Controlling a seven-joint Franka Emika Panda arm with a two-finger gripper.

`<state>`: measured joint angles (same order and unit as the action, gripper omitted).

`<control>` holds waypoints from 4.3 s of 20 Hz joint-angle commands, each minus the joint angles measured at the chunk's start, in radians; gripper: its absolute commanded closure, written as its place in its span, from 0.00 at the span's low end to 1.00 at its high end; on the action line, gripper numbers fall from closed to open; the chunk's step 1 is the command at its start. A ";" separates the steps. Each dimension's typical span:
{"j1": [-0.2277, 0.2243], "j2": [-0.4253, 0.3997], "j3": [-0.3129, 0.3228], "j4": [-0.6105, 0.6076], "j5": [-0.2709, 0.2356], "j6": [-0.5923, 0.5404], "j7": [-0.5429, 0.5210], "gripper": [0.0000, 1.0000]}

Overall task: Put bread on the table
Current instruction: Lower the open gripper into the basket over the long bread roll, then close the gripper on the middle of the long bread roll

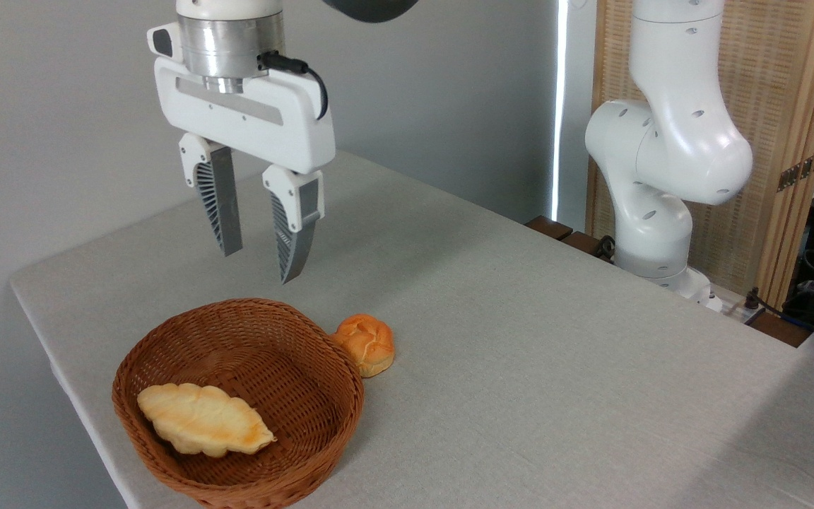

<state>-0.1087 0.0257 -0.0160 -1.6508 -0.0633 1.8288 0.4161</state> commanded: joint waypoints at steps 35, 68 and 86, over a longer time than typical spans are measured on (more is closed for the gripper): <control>0.012 0.275 -0.024 -0.130 0.091 0.509 0.998 0.00; 0.014 0.266 -0.055 -0.161 0.099 0.526 0.954 0.50; 0.014 0.232 -0.055 -0.158 0.040 0.466 0.949 0.54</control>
<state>-0.0996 0.2906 -0.0652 -1.7948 0.0060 2.3234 1.3886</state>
